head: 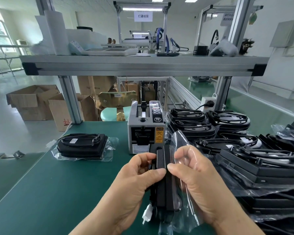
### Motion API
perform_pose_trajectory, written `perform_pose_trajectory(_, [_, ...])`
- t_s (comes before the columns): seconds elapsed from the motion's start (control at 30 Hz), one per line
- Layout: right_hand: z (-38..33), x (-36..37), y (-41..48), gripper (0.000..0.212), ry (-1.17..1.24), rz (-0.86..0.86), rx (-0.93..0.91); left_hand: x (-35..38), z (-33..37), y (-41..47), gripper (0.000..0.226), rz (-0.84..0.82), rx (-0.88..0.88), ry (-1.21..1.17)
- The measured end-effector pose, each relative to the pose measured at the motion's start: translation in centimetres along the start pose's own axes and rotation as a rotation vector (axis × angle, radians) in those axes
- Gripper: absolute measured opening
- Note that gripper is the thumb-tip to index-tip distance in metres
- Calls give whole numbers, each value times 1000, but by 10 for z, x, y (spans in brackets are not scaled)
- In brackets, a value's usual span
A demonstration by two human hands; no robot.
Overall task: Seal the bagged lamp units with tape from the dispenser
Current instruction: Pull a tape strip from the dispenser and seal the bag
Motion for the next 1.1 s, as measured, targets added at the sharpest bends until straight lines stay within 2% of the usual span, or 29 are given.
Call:
perform_pose_trajectory(0.2, [-2,-7,-1,16,-74,-62,-34,1,-2,-2,61,-7,-5,28])
perform_pose_trajectory(0.33, [4,-11,-1,26,114,-100,54,-2,0,-1,74,-84,-28,84])
perform_pose_trajectory(0.53, [9,-12,0,23,131,-120,77,0,-2,1,58,-72,-30,58])
perform_pose_trajectory(0.6, [7,-10,0,11,65,-125,39,1,-3,1,53,-54,-16,28])
perform_pose_trajectory(0.7, [8,-7,1,24,33,-134,-5,1,-3,1,46,-56,2,-18])
perform_pose_trajectory(0.83, [3,-6,6,27,-106,-157,-95,-2,1,6,44,-51,69,-19])
perform_pose_trajectory(0.97, [1,-4,20,28,-253,-158,-309,-3,15,25,45,20,199,59])
perform_pose_trajectory(1.1, [22,-2,31,24,-220,-166,-312,-10,6,41,47,179,251,279])
Point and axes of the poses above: each hand's wrist, its own y-axis towards the middle knuckle, its own x-axis out of the palm, z = x × y, the point moved 4 cm from there along y, towards the middle knuckle, and after that the axes turned 5 degrees about x, right-handed, at the moved point
